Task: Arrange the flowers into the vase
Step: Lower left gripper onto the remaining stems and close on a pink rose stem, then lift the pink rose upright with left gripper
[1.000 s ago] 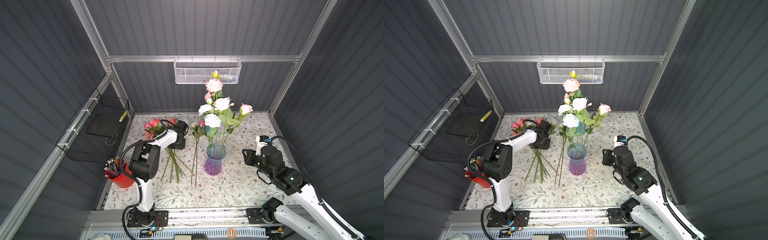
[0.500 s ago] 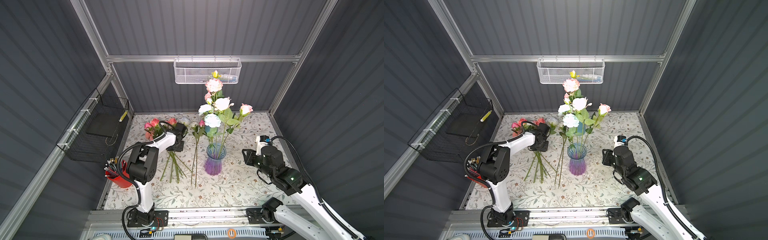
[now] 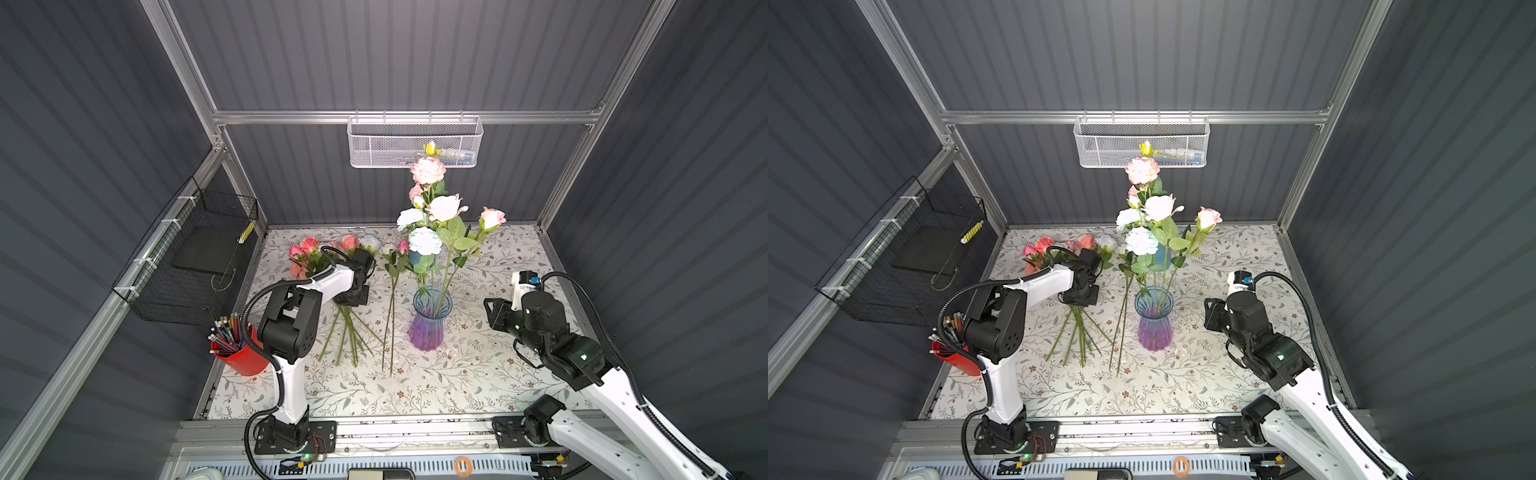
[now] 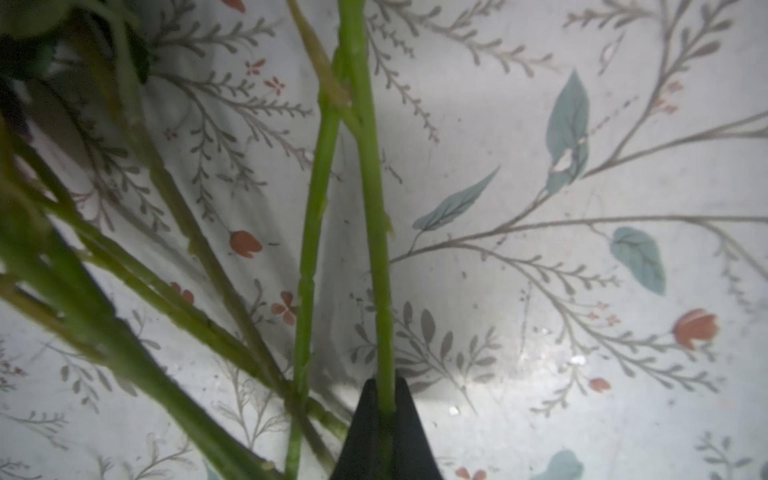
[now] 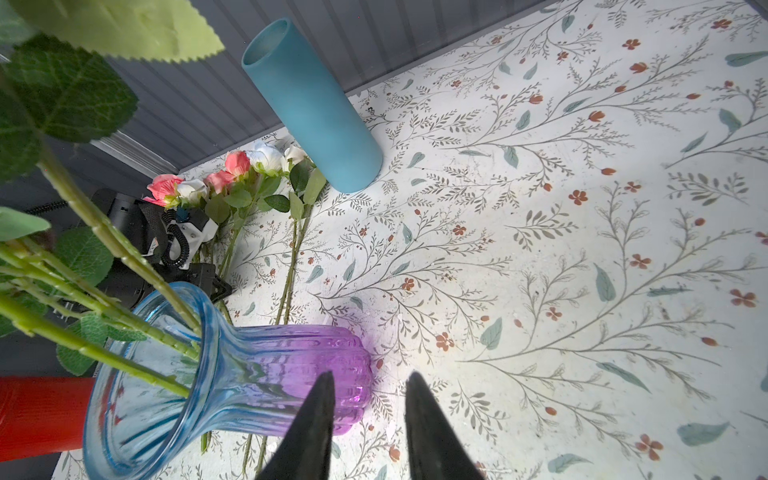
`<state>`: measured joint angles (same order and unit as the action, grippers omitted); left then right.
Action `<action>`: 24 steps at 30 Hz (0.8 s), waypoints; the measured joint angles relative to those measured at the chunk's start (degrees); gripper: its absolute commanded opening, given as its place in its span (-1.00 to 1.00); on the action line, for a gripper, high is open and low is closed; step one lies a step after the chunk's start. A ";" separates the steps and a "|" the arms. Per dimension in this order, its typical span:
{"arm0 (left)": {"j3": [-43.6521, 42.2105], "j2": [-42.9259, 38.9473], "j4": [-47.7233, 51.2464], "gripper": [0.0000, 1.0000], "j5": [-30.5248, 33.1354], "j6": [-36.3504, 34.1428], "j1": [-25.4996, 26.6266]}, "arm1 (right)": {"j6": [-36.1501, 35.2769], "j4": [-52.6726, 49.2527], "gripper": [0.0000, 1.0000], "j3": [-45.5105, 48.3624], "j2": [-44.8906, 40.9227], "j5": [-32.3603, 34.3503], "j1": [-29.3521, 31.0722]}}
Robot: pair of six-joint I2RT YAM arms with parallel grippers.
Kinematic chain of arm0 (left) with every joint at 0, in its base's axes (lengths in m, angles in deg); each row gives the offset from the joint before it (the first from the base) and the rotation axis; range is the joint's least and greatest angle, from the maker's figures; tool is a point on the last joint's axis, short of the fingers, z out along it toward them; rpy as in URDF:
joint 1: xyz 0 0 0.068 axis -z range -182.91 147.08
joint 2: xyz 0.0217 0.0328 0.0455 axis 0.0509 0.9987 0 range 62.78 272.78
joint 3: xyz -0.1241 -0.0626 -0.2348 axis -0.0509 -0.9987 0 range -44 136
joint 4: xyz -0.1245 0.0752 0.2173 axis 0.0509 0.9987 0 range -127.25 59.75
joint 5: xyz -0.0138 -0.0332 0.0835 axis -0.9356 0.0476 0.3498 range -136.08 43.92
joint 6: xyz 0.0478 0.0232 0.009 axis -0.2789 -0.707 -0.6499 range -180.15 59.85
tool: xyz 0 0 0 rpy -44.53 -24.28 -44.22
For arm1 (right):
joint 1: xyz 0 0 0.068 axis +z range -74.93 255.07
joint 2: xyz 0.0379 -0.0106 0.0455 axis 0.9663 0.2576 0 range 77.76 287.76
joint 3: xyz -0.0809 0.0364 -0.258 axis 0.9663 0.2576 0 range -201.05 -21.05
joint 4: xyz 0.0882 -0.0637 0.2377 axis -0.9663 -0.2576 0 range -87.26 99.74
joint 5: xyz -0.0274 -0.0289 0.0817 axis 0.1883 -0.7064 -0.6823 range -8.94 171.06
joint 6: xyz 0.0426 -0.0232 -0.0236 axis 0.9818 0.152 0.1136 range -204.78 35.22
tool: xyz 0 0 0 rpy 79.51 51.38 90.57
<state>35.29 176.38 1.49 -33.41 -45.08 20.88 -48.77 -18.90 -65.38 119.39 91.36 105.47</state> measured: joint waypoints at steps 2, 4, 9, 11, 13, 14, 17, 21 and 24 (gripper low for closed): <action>1.64 -0.15 0.52 -0.96 -1.03 0.42 0.00 | 0.11 0.02 -0.37 0.00 0.00 -0.07 0.00; 3.23 -1.14 0.81 -1.00 -1.97 0.87 0.00 | 0.39 0.02 -0.38 0.00 -0.07 -0.22 0.00; 5.05 -7.58 0.87 -1.00 -4.28 2.38 0.00 | 1.25 -0.04 -0.40 0.00 -1.60 -1.07 -0.02; 5.14 -11.19 0.46 -1.00 -5.55 3.21 0.00 | 1.51 -0.11 -0.40 0.00 -2.67 -1.18 -0.02; 5.07 -14.12 -0.20 -1.00 -7.04 3.74 0.00 | 1.79 -0.15 -0.40 0.00 -3.67 -1.20 -0.02; 4.61 -15.93 -1.33 -1.00 -8.09 3.91 0.00 | 1.99 -0.20 -0.40 0.00 -4.22 -1.20 -0.02; 0.68 -21.68 -5.75 -1.00 -10.86 4.07 0.00 | 2.47 -0.63 -0.40 0.00 -5.53 -1.22 -0.02; -4.96 -28.39 -9.66 -1.00 -13.73 4.00 0.00 | 2.60 -1.64 -0.40 0.00 -6.82 -1.57 -0.02; -10.60 -34.77 -14.58 -1.00 -15.74 3.93 0.00 | 2.80 -1.88 -0.39 0.00 -7.93 -2.95 -0.02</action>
<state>24.69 141.61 -13.08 -49.15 -41.14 20.88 -45.97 -20.78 -65.38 111.45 88.41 105.44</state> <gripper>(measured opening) 0.079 0.301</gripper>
